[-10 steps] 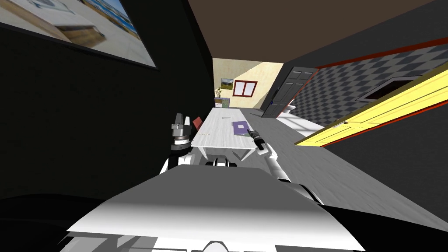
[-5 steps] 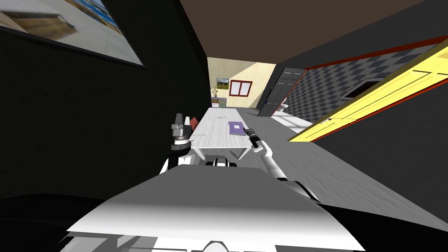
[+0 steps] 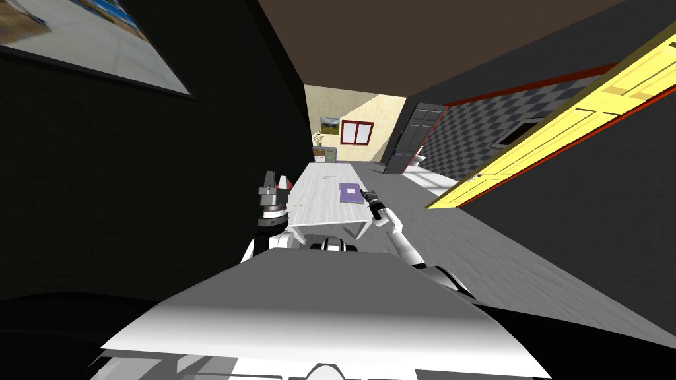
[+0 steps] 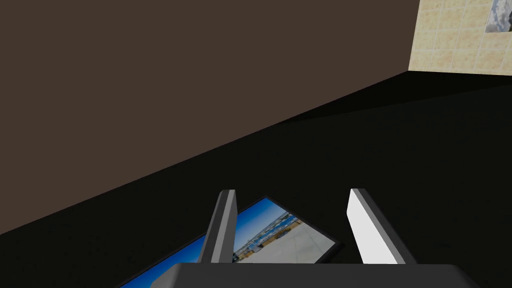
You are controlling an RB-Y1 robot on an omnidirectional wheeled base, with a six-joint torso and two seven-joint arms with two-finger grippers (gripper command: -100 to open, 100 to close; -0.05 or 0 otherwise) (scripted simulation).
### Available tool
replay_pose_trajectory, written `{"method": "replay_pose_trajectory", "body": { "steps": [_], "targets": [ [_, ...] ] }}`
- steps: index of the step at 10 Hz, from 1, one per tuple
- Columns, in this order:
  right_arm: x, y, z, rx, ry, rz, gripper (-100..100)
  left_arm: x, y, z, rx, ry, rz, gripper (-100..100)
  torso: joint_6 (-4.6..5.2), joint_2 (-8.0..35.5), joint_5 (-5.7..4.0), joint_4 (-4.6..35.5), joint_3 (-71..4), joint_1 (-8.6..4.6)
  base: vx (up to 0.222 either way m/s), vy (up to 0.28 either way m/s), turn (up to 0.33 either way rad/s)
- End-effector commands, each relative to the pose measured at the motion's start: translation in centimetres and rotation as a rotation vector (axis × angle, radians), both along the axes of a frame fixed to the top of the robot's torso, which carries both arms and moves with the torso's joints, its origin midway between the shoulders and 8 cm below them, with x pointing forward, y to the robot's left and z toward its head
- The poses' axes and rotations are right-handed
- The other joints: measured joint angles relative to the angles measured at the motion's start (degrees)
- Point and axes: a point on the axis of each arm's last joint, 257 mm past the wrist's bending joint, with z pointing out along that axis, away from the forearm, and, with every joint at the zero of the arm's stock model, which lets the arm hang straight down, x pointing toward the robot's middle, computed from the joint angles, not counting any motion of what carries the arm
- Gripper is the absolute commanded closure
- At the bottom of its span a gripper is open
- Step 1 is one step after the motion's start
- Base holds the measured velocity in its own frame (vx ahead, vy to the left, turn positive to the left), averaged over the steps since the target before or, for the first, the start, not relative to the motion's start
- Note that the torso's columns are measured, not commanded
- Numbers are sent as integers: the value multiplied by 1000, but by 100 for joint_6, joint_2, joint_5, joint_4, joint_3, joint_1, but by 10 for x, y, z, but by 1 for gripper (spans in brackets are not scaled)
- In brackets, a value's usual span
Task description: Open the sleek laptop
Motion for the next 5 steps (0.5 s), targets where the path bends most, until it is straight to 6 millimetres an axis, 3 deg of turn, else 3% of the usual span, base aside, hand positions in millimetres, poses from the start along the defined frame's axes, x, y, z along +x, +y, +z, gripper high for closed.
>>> {"method": "replay_pose_trajectory", "body": {
  "steps": [1,5],
  "targets": [
    [0,0,0,1,1,-3,0,0,0,0,0,0,0,0,1,5,1,2,3,3,0,0,0],
    [0,0,0,1,1,-2,0,0,0,0,0,0,0,0,1,0,-3,0,0,-10,0,0,0]
  ]
}}
